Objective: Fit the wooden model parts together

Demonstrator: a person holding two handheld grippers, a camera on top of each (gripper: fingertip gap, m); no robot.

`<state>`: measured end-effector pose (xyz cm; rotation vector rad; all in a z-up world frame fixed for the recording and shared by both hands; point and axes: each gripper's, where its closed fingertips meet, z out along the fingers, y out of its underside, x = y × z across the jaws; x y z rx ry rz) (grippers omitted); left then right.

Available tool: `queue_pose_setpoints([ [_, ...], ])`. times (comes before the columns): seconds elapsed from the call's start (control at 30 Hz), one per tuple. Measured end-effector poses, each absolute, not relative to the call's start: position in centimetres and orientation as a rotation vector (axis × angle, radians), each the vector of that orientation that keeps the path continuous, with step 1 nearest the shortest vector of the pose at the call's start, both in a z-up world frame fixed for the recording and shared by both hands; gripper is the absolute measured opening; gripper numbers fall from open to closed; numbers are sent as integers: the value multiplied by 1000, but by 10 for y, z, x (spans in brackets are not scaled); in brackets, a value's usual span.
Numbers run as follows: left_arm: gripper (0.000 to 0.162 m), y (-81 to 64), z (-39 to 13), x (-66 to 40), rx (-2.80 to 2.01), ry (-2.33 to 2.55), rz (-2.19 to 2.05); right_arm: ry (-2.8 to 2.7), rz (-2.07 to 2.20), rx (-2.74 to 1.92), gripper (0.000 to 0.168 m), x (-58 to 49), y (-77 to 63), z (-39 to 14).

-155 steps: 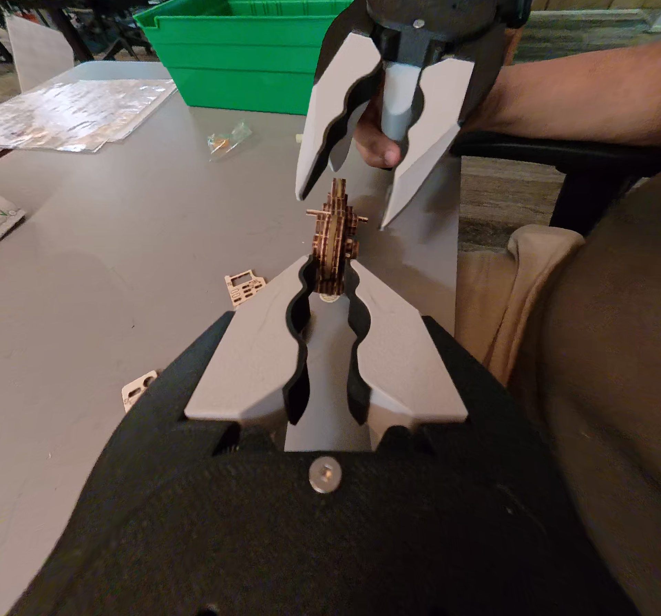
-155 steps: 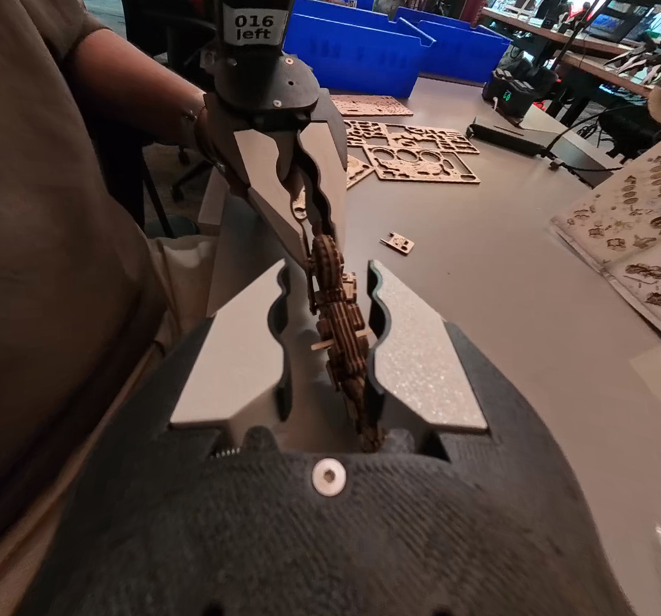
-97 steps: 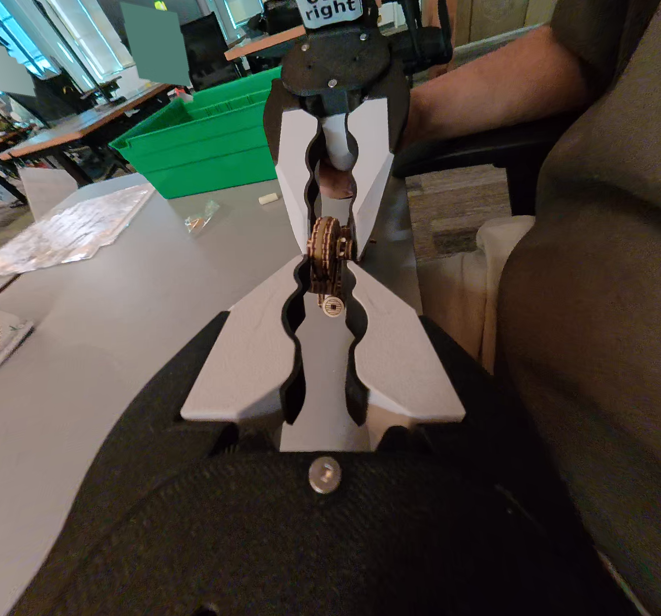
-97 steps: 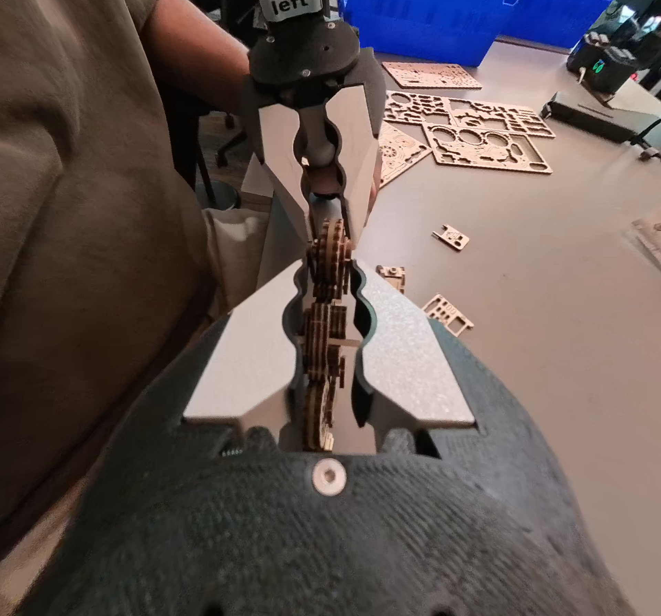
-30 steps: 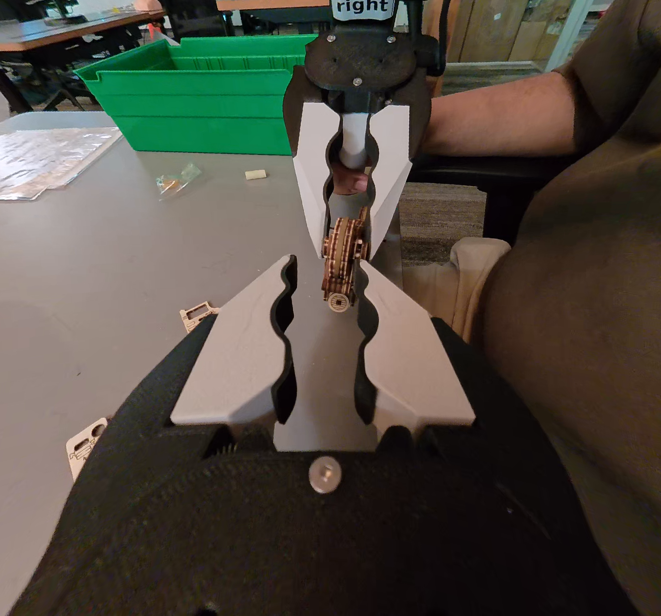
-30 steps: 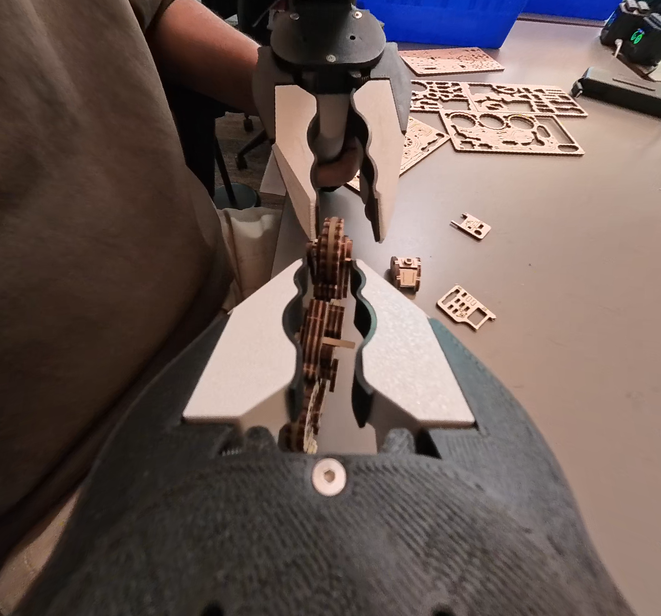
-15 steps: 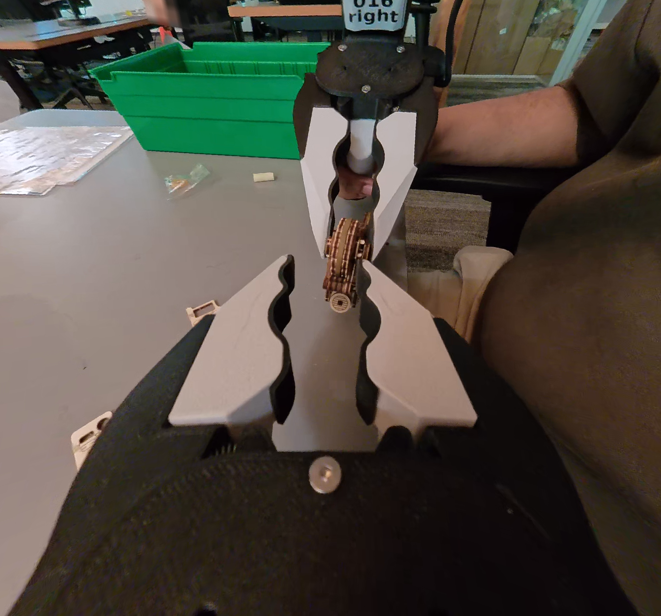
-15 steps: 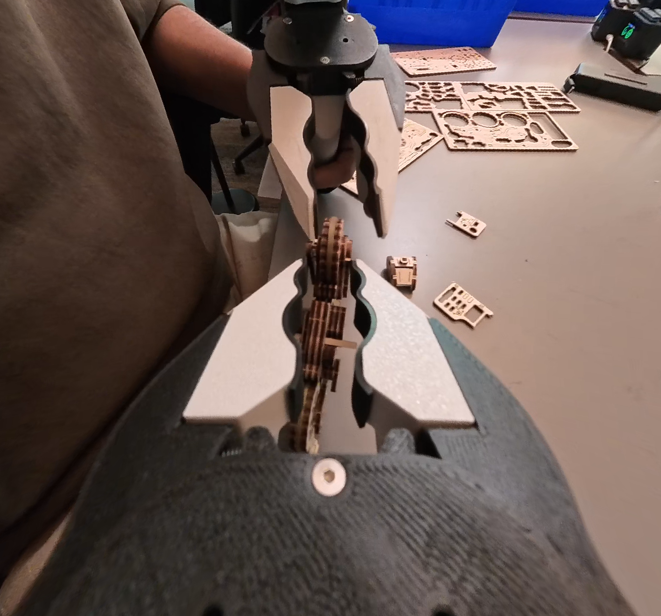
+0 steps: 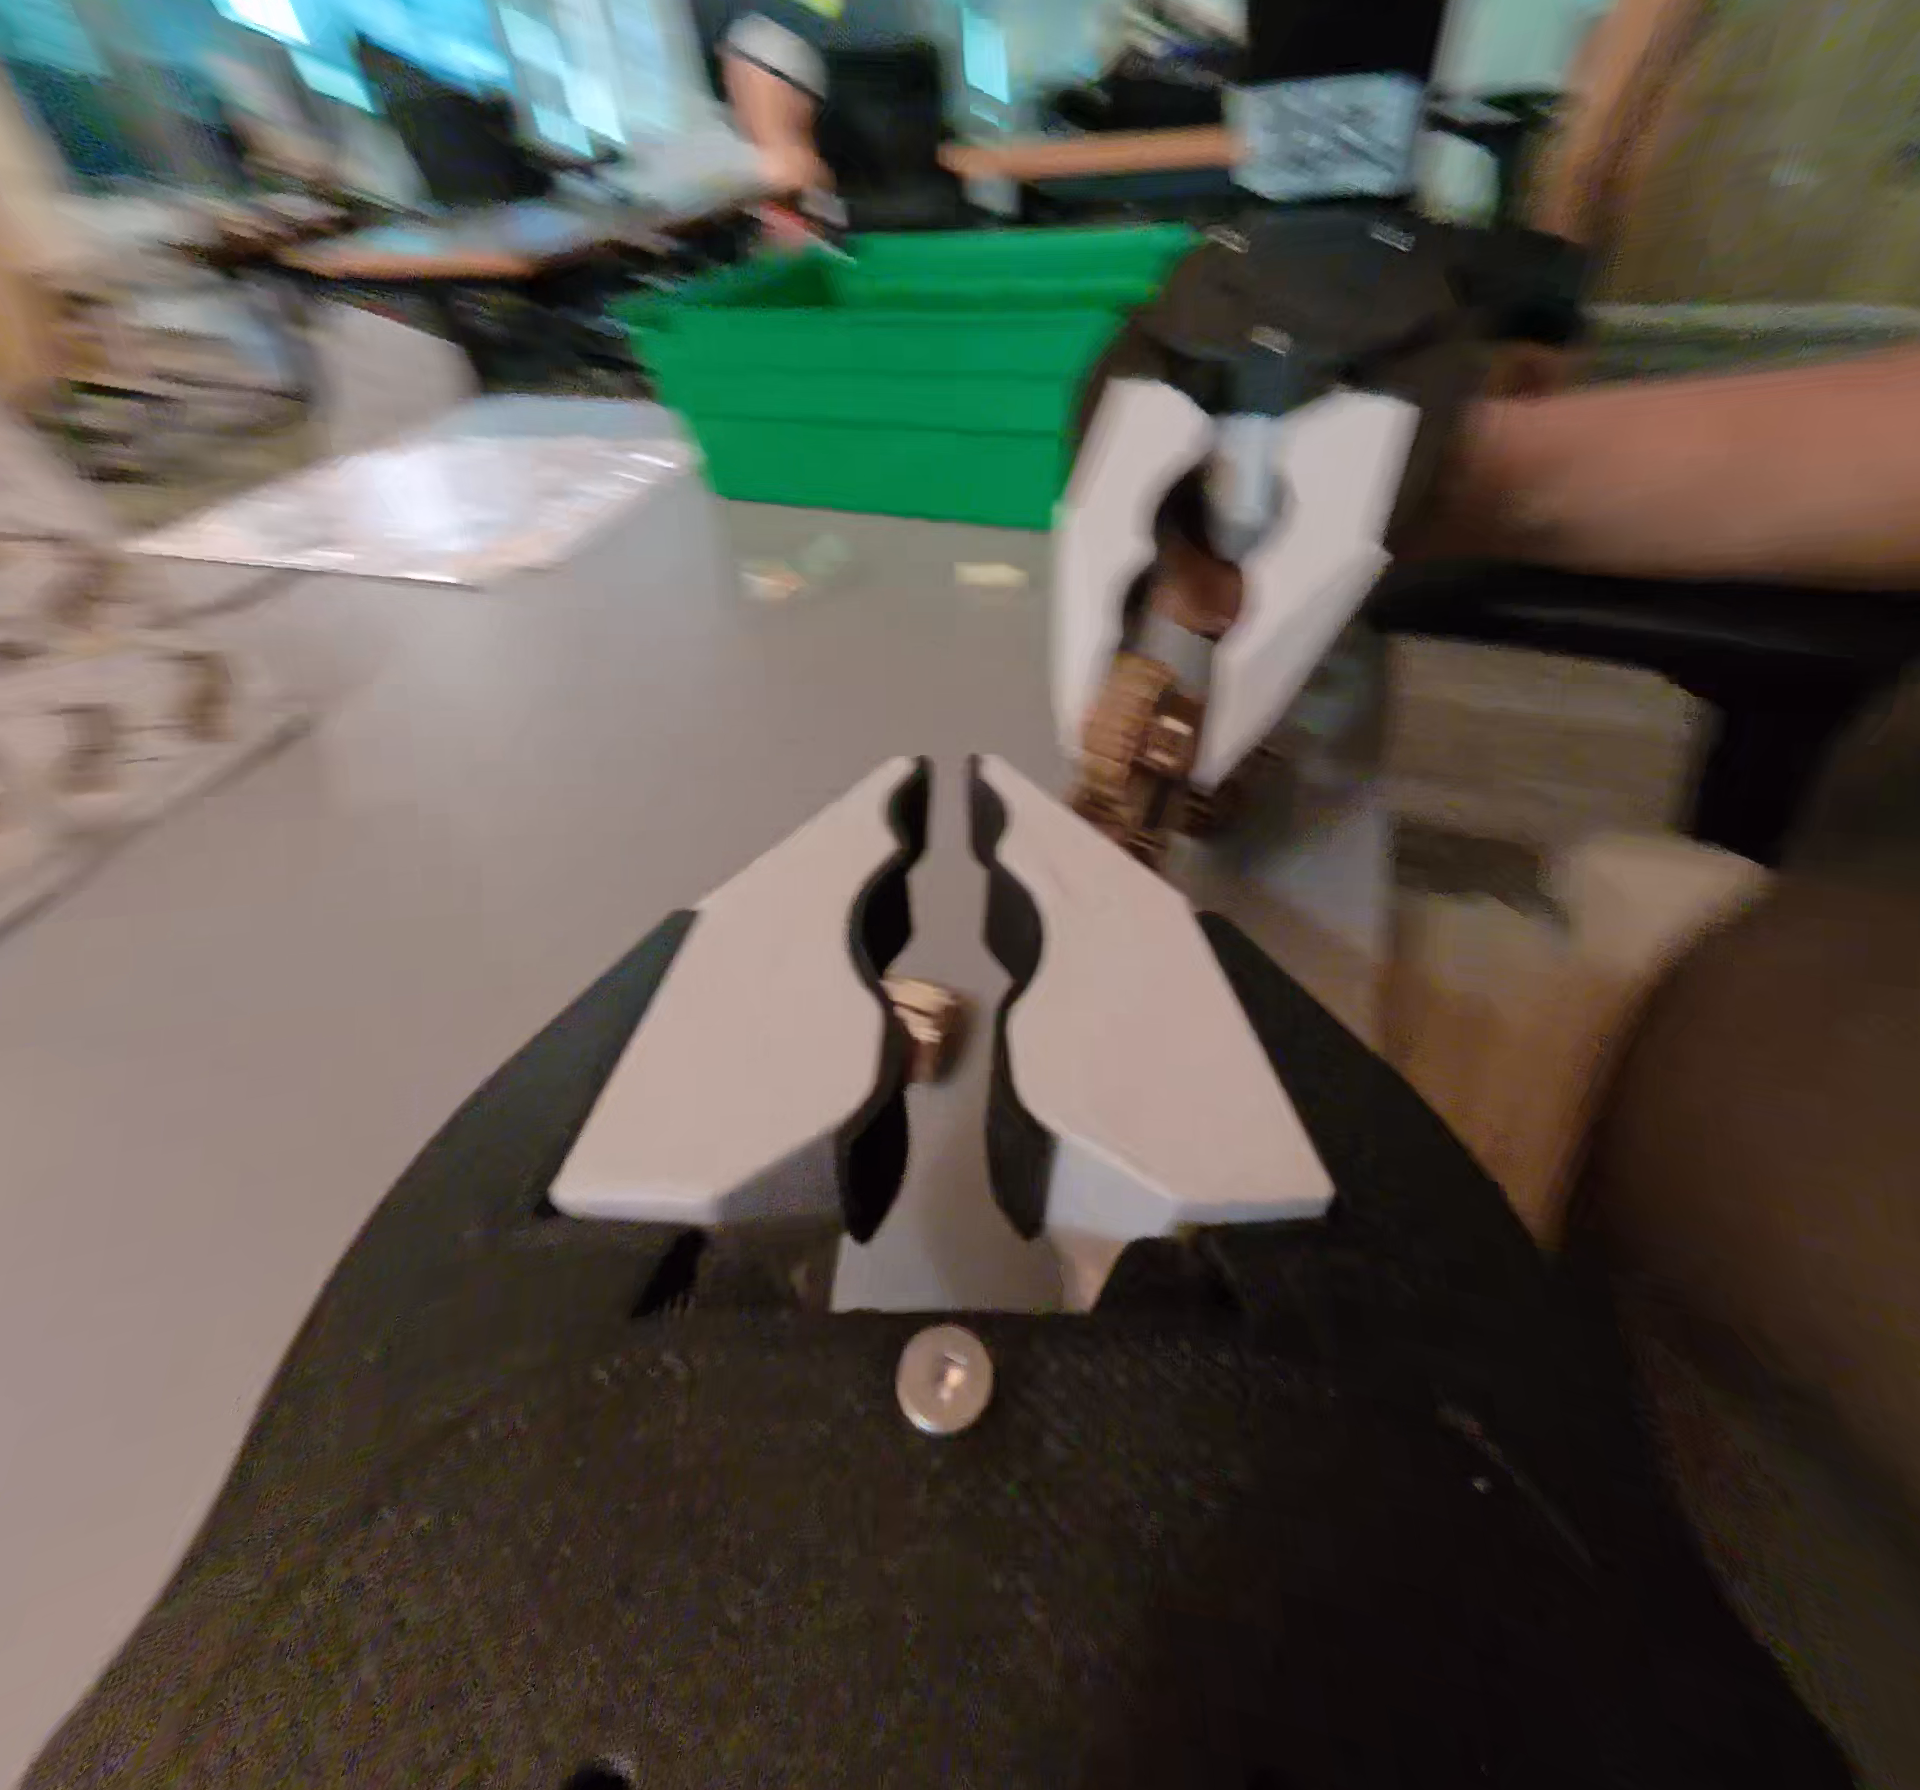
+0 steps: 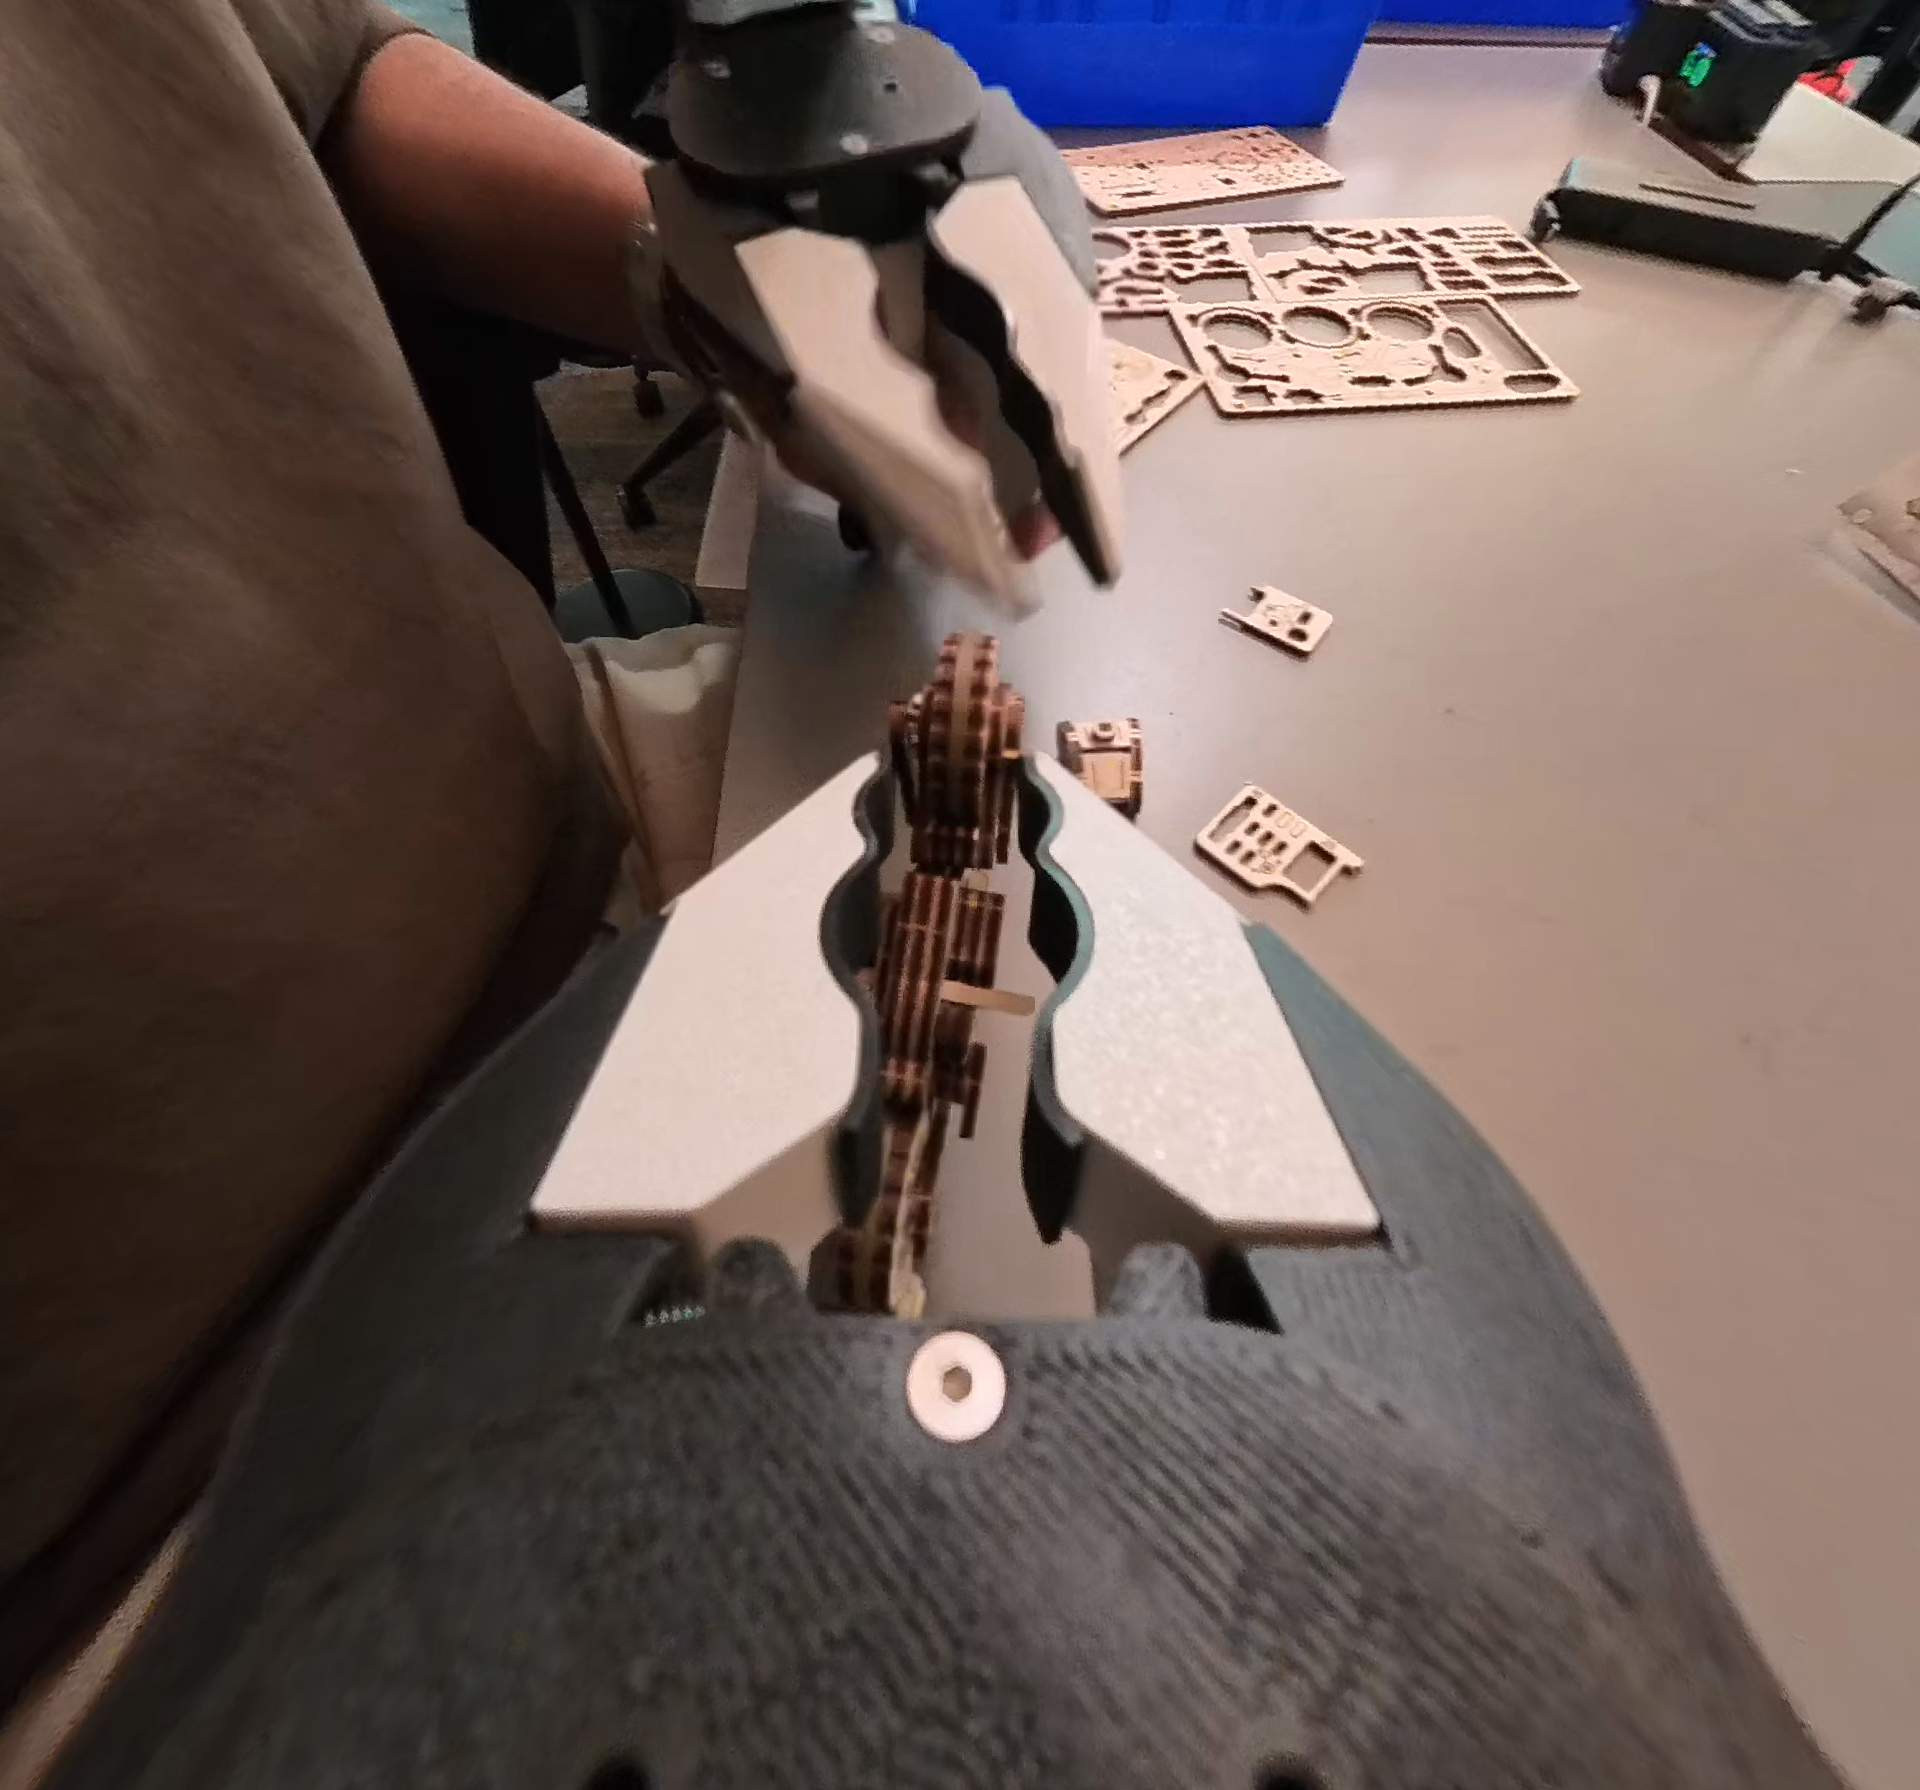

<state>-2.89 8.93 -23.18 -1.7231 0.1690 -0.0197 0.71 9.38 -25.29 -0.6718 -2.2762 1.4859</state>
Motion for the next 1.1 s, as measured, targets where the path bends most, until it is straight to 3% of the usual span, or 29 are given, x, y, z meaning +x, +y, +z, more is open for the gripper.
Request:
queue_pose_setpoints([
  [0.1, 0, 85, -219, -51, -1641, 73, 80, -2272, 1483, -706, 22, 5, 98, -254],
  [0.2, 8, 86, -225, -38, -1682, 26, -164, -2251, 1477, -737, 22, 0, 102, -254],
  [0.3, 0, 85, -227, -28, -1693, 63, -315, -2218, 1462, -768, 22, -4, 107, -252],
  [0.53, 0, 80, -225, -21, -1700, 27, -595, -2165, 1515, -822, 22, -8, 113, -246],
  [0.83, 54, 82, -247, 5, -1834, 219, -458, -2246, 1626, -740, 21, 6, 90, -247],
  [1.1, 36, 75, -241, 17, -1789, 292, -533, -2319, 1662, -657, 22, 18, 75, -250],
])
